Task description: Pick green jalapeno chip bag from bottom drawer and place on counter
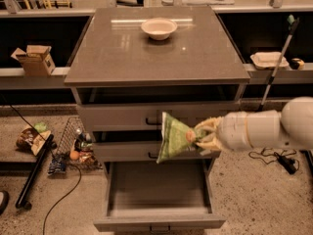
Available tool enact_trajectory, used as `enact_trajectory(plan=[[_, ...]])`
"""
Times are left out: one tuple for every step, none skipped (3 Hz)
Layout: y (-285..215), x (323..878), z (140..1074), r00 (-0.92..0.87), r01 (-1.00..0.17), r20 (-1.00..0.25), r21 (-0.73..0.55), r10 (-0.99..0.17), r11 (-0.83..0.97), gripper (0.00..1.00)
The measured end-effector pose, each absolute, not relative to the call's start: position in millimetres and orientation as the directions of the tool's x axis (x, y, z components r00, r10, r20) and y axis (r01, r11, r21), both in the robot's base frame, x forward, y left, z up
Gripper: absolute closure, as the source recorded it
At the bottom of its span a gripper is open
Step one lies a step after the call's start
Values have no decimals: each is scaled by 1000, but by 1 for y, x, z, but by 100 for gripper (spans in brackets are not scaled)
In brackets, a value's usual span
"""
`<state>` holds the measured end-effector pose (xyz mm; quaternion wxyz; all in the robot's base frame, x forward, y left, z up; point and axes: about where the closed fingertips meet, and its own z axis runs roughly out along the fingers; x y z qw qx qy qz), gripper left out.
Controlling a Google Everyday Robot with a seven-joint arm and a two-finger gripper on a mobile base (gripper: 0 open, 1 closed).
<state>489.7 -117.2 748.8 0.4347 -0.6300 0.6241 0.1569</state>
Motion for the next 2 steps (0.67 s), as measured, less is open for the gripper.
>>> enact_trajectory(plan=[[-101, 520, 816, 210, -901, -685, -412, -697, 133, 100], [-101, 519, 815, 210, -902, -686, -411, -697, 133, 100]])
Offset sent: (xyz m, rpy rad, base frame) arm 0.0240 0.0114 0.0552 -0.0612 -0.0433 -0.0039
